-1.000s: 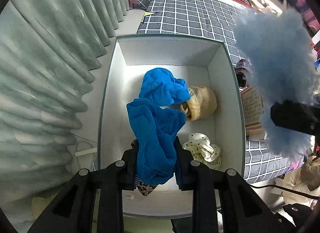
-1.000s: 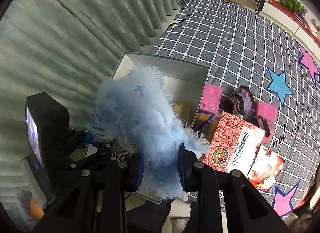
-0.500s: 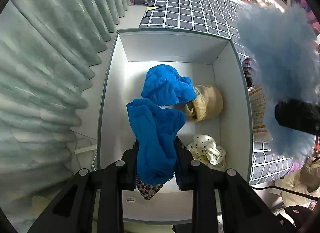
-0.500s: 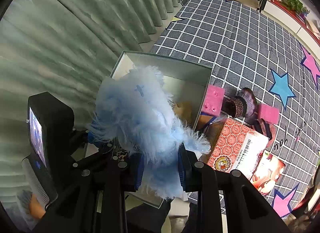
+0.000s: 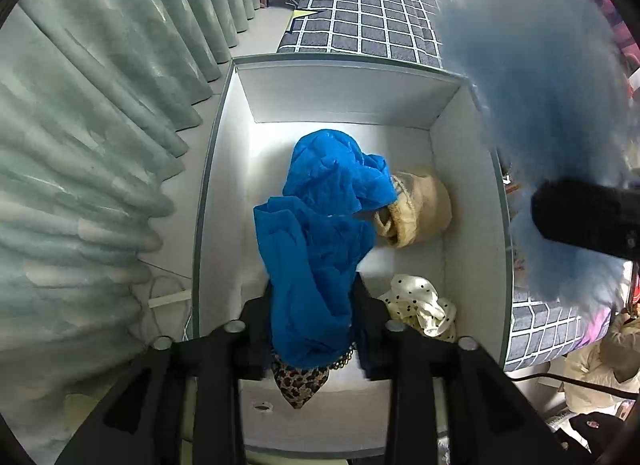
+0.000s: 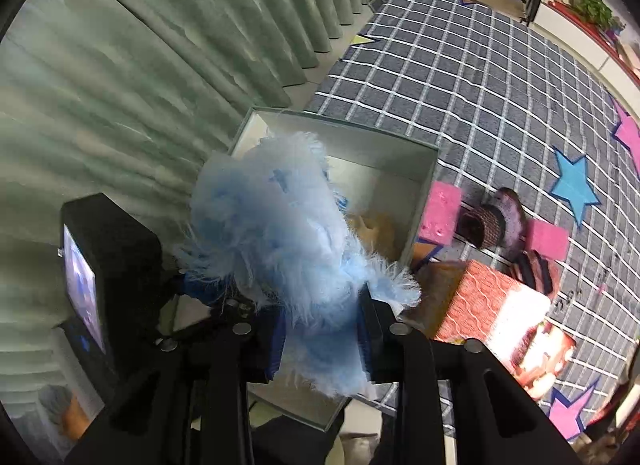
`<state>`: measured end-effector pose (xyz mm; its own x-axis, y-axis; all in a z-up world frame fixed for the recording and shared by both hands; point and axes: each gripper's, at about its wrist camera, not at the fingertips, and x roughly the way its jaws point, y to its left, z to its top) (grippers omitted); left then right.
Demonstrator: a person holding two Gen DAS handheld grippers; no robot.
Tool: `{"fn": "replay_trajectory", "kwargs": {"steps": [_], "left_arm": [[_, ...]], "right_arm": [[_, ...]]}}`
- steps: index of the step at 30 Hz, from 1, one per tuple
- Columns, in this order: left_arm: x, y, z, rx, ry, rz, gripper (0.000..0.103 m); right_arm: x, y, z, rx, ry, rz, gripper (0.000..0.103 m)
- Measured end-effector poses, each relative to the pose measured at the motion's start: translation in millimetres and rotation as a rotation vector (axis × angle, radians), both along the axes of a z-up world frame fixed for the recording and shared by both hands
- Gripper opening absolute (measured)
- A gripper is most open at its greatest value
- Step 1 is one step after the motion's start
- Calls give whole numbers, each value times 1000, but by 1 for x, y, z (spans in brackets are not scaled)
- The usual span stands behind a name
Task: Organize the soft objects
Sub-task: 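Open both tools to drop the bag and fluffy toy into the box, then grasp the knit hat with the left tool while the right tool grasps the pink sponge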
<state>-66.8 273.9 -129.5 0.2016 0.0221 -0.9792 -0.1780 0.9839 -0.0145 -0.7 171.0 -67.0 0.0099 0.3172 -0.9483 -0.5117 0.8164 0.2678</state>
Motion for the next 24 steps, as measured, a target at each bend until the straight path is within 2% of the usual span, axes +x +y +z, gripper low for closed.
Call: {"fn": "replay_trajectory", "kwargs": {"steps": [1,2,3,8,12,15,17,20,24], "left_arm": [[1,2,-2,-21,-3,5,73],[1,4,-5,-46,-2,15,87],[2,5,-8,-58,1,20,102],[8,4,-11,-75,-5,18,103],[16,1,5,-115,-37,17,103],[28,-9,21,-126,-59,-9,103],[39,-18,28,-121,-67,-33,103],[54,-33,39,-123,-74,-47,103],[65,-50,53,-111,-60,-43,103]], "right_arm": [[1,1,0,5,0,-6,79],[3,0,0,-15,-17,-20,86],[4,-3,2,-21,-31,-30,88],[18,-40,19,-18,-87,-144,88],[37,-101,16,-66,-95,-309,88],[50,-156,-4,-125,-40,-453,88],[58,-187,-28,-164,21,-519,89],[72,-212,-62,-196,83,-555,88],[97,-217,-112,-199,175,-537,88]]}}
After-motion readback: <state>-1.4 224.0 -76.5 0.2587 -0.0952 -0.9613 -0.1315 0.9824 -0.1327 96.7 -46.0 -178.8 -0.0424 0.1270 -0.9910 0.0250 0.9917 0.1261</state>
